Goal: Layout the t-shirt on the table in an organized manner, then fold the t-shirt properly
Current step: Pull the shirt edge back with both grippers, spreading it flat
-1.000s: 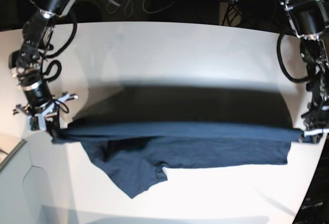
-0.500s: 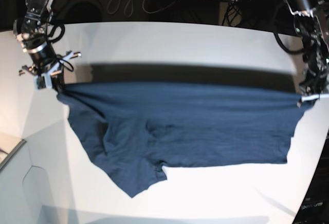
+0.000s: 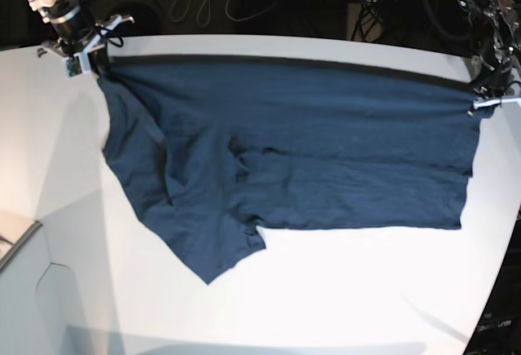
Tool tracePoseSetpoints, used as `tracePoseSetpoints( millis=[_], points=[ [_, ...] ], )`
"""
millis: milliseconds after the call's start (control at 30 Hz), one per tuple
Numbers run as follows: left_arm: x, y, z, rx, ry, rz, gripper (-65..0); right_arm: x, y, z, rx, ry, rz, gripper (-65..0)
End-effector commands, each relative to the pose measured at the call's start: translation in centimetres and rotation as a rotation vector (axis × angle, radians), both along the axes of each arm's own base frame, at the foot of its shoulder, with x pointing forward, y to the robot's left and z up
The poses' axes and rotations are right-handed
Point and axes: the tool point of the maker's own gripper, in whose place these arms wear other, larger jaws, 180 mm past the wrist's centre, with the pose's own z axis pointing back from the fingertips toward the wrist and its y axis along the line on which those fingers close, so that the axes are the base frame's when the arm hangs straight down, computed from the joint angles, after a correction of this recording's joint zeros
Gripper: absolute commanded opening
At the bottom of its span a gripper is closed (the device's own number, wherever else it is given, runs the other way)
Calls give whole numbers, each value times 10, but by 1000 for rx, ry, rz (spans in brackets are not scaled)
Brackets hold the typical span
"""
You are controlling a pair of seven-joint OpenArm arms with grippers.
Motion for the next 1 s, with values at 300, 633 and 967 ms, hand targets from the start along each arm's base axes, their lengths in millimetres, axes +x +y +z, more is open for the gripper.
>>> tracePoseSetpoints(
  millis=[300, 633, 967],
  points=[
    [-31, 12, -1, 48, 45, 2, -649, -11, 3, 2, 13, -3, -8, -650],
    [-31, 13, -2, 47, 47, 3, -644, -18, 9, -1, 29, 8, -21, -650],
    [-37, 21, 0, -60, 87, 54, -350, -29, 8, -4, 25, 30, -21, -475]
  ],
)
